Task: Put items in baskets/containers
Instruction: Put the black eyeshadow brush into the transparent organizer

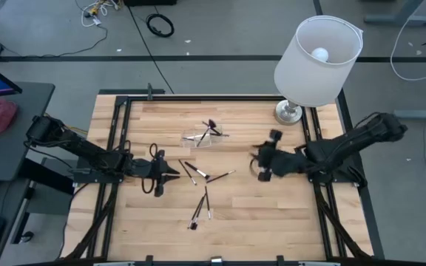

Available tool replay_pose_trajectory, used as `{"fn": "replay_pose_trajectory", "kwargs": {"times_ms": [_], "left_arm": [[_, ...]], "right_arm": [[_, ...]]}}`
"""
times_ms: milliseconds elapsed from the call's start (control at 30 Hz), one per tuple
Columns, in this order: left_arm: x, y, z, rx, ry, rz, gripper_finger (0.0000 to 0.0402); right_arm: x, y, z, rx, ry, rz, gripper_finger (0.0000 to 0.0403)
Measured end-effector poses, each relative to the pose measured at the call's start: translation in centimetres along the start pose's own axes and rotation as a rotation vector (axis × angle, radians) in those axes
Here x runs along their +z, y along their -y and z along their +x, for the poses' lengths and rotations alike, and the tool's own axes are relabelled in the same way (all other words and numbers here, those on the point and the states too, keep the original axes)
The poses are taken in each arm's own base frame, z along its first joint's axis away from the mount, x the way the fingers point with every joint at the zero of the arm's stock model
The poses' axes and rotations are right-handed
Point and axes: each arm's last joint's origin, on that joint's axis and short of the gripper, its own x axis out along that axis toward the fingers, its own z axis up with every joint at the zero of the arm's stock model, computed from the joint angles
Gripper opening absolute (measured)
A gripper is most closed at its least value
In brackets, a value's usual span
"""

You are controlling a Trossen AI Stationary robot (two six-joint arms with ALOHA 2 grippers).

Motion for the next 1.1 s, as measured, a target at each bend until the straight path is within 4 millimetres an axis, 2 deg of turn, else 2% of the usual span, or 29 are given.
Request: {"fn": "replay_pose_trajectory", "kwargs": {"times_ms": [100, 167, 267, 333, 567, 767, 967, 1100], "left_arm": [[0.0, -0.1, 0.0, 0.009, 0.003, -0.005, 0.0071], [0.0, -0.1, 0.0, 0.009, 0.005, -0.008, 0.0071], [0.0, -0.1, 0.0, 0.009, 0.004, -0.008, 0.0071], [0.1, -0.1, 0.0, 0.008, 0.007, 0.007, 0.0071], [0.5, -0.2, 0.0, 0.034, 0.048, 0.027, 0.0071], [0.5, -0.2, 0.0, 0.032, 0.056, 0.026, 0.0071], [0.5, -0.1, 0.0, 0.028, 0.052, 0.026, 0.0071], [0.5, -0.1, 0.0, 0.027, 0.049, 0.027, 0.0071]], "right_arm": [[-4.0, -0.8, 3.6, 0.277, 0.239, 0.032, 0.0118], [-6.6, -1.2, 5.3, 0.386, 0.419, 0.042, 0.0116], [-9.8, -1.3, 6.7, 0.397, 0.555, 0.096, 0.0114], [-10.9, -1.3, 7.6, 0.373, 0.56, 0.111, 0.0114], [-10.7, -3.0, 12.3, 0.443, 0.406, 0.113, 0.0114], [-10.7, -4.2, 15.5, 0.521, 0.343, 0.029, 0.0114], [-11.2, -3.9, 17.5, 0.534, 0.301, 0.04, 0.0114], [-12.0, -3.5, 18.2, 0.603, 0.278, 0.062, 0.0114]]}}
